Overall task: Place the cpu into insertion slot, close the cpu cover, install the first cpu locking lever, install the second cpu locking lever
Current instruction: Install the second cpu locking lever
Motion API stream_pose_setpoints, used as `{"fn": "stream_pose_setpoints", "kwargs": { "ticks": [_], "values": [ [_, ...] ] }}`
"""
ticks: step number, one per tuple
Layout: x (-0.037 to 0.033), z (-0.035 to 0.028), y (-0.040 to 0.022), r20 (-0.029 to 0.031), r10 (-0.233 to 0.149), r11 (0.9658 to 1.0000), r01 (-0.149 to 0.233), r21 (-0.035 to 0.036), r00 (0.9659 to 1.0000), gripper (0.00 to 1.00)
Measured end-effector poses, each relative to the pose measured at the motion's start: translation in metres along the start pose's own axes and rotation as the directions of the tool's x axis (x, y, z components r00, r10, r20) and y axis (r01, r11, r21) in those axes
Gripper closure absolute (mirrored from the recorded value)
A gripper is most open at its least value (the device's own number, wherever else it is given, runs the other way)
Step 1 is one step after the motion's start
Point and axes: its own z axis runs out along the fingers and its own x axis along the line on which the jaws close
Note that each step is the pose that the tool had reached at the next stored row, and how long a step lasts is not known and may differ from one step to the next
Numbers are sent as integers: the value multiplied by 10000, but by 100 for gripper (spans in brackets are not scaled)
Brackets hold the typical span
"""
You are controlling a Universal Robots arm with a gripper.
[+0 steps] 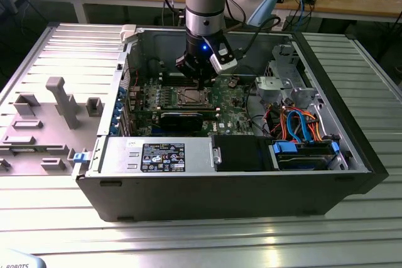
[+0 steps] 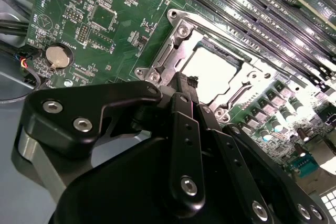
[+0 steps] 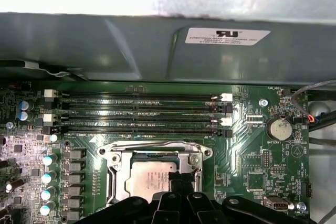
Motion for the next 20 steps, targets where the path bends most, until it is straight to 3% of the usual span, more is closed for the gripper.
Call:
{"fn": "stream_pose_setpoints", "kwargs": {
  "ticks": [4, 7, 20],
  "values": [
    [1, -7, -59, 0, 0, 10000, 0, 0, 10000, 89],
    [1, -71, -62, 1, 2, 10000, -2, -1, 10000, 89],
    [0, -74, -70, 0, 1, 10000, -1, -1, 10000, 89]
  ]
}}
